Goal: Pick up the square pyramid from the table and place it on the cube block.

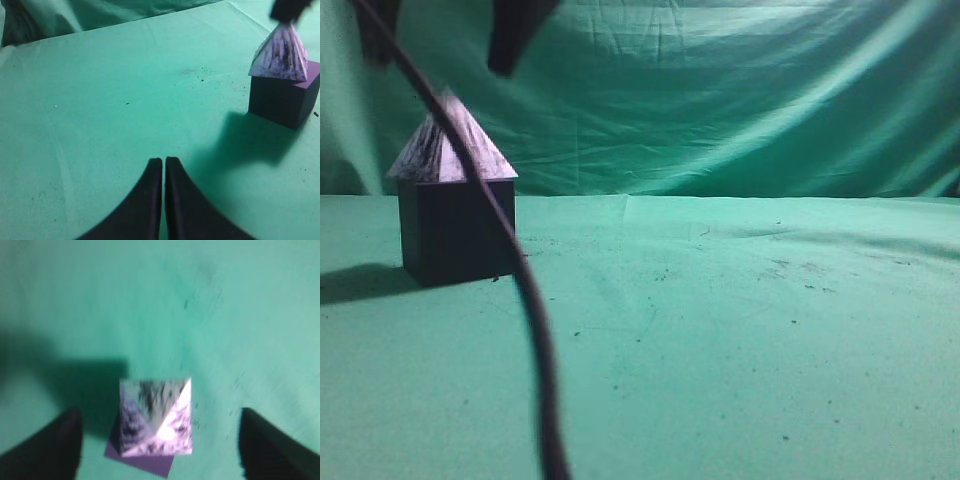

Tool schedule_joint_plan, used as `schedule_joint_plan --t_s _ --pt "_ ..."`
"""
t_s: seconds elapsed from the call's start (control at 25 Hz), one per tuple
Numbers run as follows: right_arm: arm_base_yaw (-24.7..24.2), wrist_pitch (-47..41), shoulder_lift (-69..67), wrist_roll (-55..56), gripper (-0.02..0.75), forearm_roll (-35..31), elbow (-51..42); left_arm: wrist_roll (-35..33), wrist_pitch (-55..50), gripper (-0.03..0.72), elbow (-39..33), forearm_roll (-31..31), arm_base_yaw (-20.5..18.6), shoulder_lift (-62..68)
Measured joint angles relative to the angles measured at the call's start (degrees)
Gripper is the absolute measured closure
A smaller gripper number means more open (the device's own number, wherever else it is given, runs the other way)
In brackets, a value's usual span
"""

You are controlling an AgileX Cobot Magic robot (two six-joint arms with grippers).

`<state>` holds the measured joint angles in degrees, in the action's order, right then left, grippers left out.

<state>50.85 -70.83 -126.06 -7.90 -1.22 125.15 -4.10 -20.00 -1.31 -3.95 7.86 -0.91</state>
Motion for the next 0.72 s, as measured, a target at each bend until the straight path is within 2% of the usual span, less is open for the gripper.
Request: schedule_joint_plan --t_s 0.08,0.2,0.28,0.32,0.36,0.4,0.56,0.72 --pt "0.0 -0.4 0.1 1.1 0.223 0.2 4.8 0.0 0.0 0.688 0.0 0.0 0.0 0.0" --pt "0.0 -0.9 1.3 2.7 0.520 0.3 10.4 0.0 0.0 0.688 0.0 0.0 0.0 0.0" --pt "0.0 -1.2 3.1 2.9 0.654 0.3 12.5 0.0 0.0 0.688 0.0 0.0 0.0 0.0" --pt "0.0 -1.3 4.4 3.0 0.680 0.3 13.0 0.0 0.0 0.688 0.0 0.0 0.0 0.0" --pt "0.0 -1.4 5.8 3.1 0.673 0.3 13.0 0.0 0.0 0.688 0.0 0.0 0.0 0.0" --pt "0.0 -1.5 7.3 3.7 0.738 0.3 13.0 0.0 0.0 0.688 0.0 0.0 0.0 0.0" --pt "0.0 -1.9 14.1 5.4 0.738 0.3 12.1 0.0 0.0 0.688 0.0 0.0 0.0 0.0" --pt "0.0 -2.0 24.5 6.4 0.738 0.4 4.6 0.0 0.0 0.688 0.0 0.0 0.0 0.0"
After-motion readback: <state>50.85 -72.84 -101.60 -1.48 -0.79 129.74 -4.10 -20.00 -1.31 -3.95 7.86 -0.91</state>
